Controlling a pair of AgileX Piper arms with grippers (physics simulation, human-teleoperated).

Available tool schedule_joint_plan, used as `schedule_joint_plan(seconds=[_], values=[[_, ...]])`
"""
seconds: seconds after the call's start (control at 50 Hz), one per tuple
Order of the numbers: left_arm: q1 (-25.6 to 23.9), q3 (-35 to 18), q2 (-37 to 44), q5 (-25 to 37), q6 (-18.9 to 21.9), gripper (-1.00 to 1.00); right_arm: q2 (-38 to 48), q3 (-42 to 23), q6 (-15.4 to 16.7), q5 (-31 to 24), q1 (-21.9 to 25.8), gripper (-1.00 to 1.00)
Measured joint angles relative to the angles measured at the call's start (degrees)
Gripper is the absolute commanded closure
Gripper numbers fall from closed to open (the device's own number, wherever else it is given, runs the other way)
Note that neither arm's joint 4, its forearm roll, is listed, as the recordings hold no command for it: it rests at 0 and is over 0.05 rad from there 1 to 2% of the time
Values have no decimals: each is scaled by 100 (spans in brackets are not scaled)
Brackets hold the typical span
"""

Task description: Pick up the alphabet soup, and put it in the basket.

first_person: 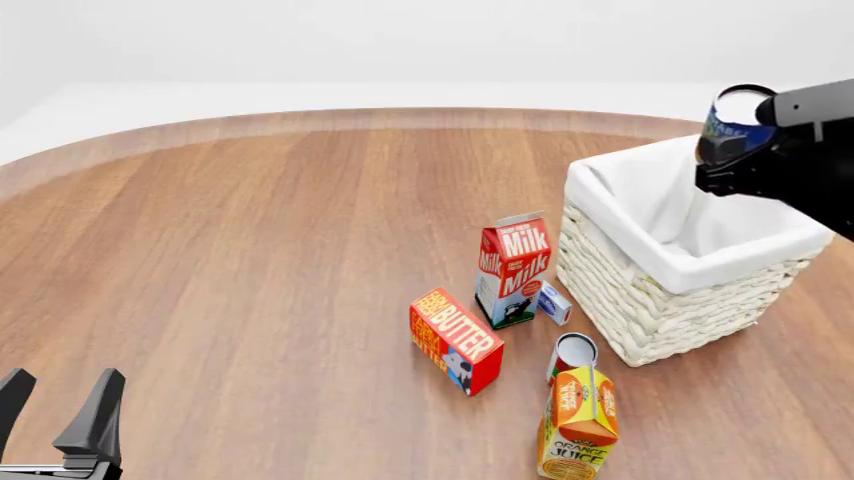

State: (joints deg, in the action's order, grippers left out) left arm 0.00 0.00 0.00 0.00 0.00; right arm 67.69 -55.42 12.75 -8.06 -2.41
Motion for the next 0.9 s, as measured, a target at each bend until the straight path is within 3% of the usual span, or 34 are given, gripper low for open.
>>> schedule_joint_plan(seconds=[0.9], values=[[0,0,0,0,0,-100,901,-921,114,-931,-37,100]])
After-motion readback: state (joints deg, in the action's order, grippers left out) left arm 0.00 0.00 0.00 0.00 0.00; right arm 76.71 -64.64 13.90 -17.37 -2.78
